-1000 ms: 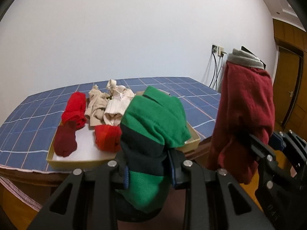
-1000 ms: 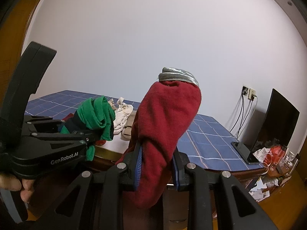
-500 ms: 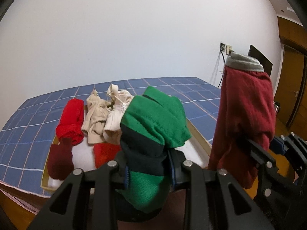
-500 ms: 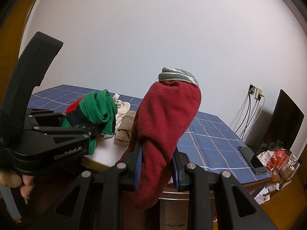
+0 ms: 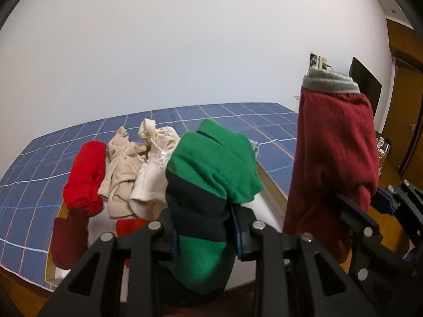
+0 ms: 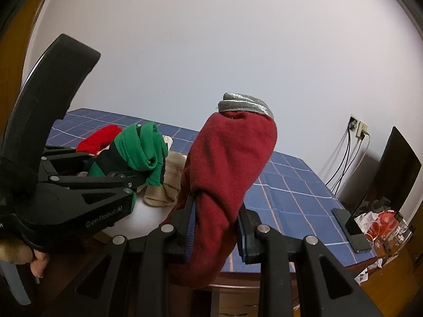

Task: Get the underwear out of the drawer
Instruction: 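Carry both garments up over the cardboard tray on the desk, then lower both garments into the tray beside the other rolls and open both tools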

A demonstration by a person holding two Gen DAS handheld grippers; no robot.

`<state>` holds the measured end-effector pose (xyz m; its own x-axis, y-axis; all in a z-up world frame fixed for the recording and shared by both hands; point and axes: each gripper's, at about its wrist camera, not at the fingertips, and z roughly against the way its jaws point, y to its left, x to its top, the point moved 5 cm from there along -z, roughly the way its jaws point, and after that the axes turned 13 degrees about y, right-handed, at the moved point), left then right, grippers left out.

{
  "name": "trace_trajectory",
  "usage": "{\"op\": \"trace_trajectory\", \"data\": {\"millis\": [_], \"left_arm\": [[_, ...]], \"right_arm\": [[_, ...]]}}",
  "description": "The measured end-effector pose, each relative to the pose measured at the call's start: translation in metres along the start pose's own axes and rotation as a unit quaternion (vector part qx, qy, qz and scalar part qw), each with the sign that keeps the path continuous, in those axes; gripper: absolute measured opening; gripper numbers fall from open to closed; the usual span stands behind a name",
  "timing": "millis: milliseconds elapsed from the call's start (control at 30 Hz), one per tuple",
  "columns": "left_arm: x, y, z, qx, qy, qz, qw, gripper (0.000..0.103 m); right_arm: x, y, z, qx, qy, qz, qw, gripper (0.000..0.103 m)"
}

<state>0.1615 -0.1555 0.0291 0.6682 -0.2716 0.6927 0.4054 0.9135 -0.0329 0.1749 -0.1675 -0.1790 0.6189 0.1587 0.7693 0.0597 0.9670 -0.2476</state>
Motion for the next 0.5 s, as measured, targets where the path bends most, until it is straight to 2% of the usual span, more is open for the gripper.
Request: {"op": "trace_trajectory", "data": {"millis": [500], "left_arm": [[0.012,0.012,-0.032,0.011,0.019,0.022,0.9995,0.028]], "right_arm": [[0.009,0.006,-0.030,0.010,0.048,0.037,0.998,0.028]]}}
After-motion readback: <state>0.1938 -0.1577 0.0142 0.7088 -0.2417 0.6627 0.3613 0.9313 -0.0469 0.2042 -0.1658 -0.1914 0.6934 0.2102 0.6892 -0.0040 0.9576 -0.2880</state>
